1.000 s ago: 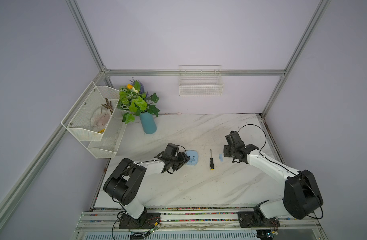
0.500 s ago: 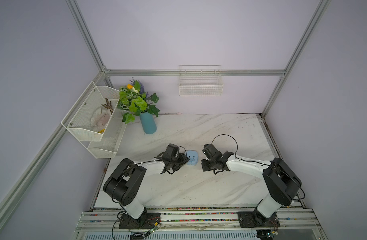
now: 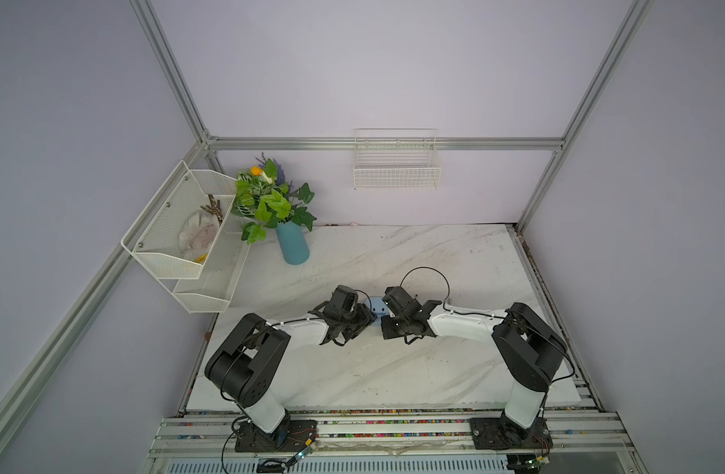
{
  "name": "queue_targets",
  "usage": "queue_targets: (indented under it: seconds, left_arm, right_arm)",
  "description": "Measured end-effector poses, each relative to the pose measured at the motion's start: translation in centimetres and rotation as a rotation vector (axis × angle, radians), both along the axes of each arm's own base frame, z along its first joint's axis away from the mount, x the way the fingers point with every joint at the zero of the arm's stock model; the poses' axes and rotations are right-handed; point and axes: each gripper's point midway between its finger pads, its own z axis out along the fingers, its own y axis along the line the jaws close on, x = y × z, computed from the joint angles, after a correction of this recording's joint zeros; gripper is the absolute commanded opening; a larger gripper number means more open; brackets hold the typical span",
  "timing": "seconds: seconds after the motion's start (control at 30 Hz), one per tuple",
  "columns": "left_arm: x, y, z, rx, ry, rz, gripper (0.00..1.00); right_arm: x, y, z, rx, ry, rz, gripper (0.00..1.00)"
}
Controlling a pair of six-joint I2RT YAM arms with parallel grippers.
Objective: Remove the battery from the alarm
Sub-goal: Adjust the alarm at the center of the board.
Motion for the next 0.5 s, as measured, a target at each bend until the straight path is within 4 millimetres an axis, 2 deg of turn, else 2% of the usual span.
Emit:
queue_targets:
  seconds: [0.3, 0.37, 0.5]
  left_arm:
    - [-0.3, -0.6, 0.2, -0.006, 0.000, -0.002, 0.61]
    - [-0.4, 0.1, 0.5, 0.009, 0.003, 0.009, 0.63]
    - [0.5, 2.7, 2.7, 0.034, -0.041, 0.062, 0.65]
  right_arm:
    - [0.7, 0.6, 0.9, 0.020, -0.019, -0.009, 0.01]
    - [0.6, 0.6, 0.9, 0.024, -0.012, -0.012, 0.13]
    - [0.1, 0.5, 0.4, 0.027, 0.001, -0.017, 0.22]
